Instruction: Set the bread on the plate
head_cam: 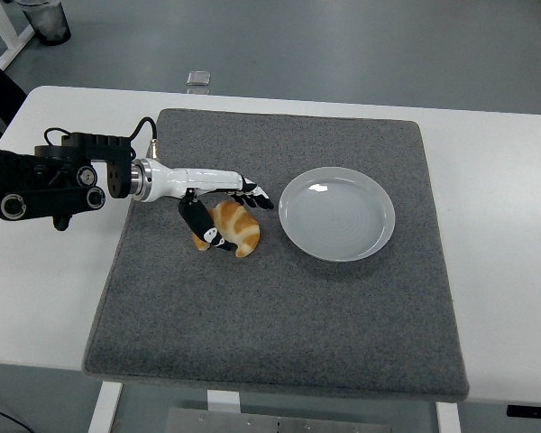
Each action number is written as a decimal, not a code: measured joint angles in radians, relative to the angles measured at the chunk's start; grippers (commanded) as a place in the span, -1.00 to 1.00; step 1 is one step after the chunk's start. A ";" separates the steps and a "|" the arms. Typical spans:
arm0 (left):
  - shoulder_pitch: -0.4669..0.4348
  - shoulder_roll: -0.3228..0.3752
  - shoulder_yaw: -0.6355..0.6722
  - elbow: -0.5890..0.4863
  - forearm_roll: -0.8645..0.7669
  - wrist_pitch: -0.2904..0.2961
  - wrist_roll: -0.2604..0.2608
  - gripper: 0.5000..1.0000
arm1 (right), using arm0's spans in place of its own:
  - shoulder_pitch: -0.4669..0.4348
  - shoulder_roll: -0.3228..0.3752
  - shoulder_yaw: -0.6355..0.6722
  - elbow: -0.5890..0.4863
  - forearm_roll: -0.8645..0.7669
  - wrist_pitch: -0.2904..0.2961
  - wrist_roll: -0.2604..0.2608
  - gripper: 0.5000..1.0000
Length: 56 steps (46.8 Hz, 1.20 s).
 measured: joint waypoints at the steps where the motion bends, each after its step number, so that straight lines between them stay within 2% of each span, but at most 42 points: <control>1: 0.001 0.000 0.000 0.000 0.002 0.000 0.000 0.48 | 0.000 0.000 0.000 0.000 0.000 0.000 0.000 0.81; 10: 0.001 0.002 0.014 0.001 0.047 0.002 0.000 0.41 | 0.000 0.000 0.000 0.000 0.000 0.000 0.000 0.81; 17: 0.000 0.003 0.015 0.001 0.071 0.002 0.000 0.26 | 0.000 0.000 0.000 0.000 0.000 0.000 0.000 0.81; 21: 0.000 0.003 0.015 0.001 0.084 0.003 0.000 0.10 | 0.000 0.000 0.000 0.000 0.000 0.000 0.000 0.81; 25: 0.000 0.003 0.014 0.002 0.100 0.011 0.000 -0.10 | 0.000 0.000 0.000 0.000 0.000 0.000 0.000 0.81; 30: 0.006 0.002 0.014 0.003 0.123 0.024 -0.001 -0.57 | 0.000 0.000 0.000 0.000 0.000 0.000 0.000 0.81; 33: 0.010 0.002 0.014 0.003 0.144 0.029 -0.002 -0.94 | 0.000 0.000 0.000 0.000 0.000 0.000 0.000 0.81; 34: 0.011 0.002 0.014 0.003 0.151 0.031 -0.002 -1.00 | 0.000 0.000 0.000 0.000 0.000 0.000 0.000 0.81; 50: 0.013 0.000 0.016 0.018 0.200 0.051 -0.002 -1.00 | 0.000 0.000 0.000 0.000 0.000 0.000 0.000 0.81; 56: 0.013 -0.001 0.016 0.026 0.202 0.082 -0.002 -1.00 | 0.000 0.000 0.000 0.000 0.000 0.000 0.000 0.81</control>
